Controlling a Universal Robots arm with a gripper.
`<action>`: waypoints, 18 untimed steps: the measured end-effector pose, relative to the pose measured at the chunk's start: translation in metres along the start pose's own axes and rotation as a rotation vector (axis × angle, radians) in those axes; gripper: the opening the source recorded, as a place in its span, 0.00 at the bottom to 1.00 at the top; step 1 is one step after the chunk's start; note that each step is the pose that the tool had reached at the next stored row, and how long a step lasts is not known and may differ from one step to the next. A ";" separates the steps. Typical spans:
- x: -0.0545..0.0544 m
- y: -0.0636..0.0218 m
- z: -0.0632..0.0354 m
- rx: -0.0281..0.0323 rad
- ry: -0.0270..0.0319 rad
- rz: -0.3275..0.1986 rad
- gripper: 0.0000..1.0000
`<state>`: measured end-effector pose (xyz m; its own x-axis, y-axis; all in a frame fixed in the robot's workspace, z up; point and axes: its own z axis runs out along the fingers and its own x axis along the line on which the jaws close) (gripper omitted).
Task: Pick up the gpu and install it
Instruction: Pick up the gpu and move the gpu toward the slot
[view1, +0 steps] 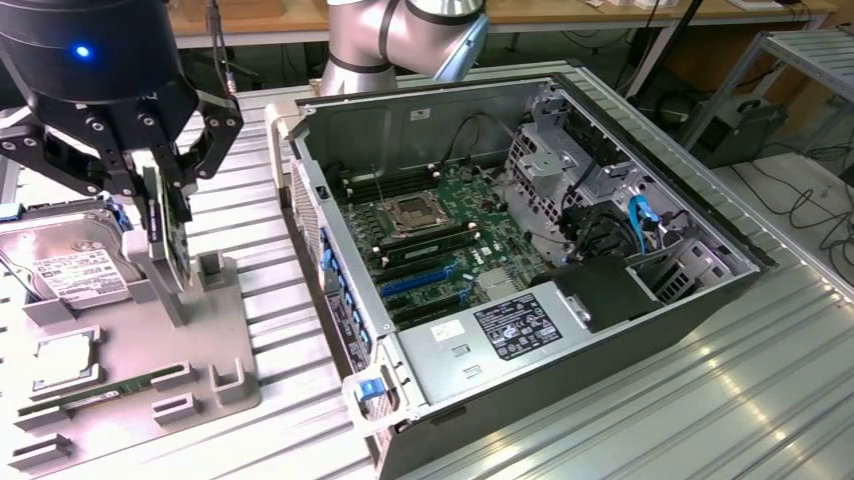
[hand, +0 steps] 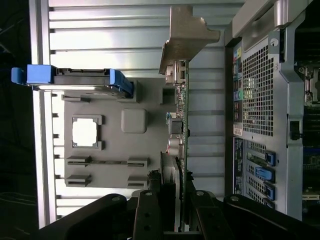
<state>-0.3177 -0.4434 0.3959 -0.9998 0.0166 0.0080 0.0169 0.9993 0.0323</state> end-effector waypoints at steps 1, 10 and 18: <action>0.000 0.0000 -0.0005 0.0001 0.0001 0.000 0.27; 0.000 0.0002 -0.0056 0.0000 0.0000 0.000 0.27; 0.000 0.0003 -0.0108 0.0001 0.0001 0.000 0.27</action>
<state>-0.3176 -0.4434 0.4066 -0.9998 0.0163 0.0081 0.0165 0.9993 0.0322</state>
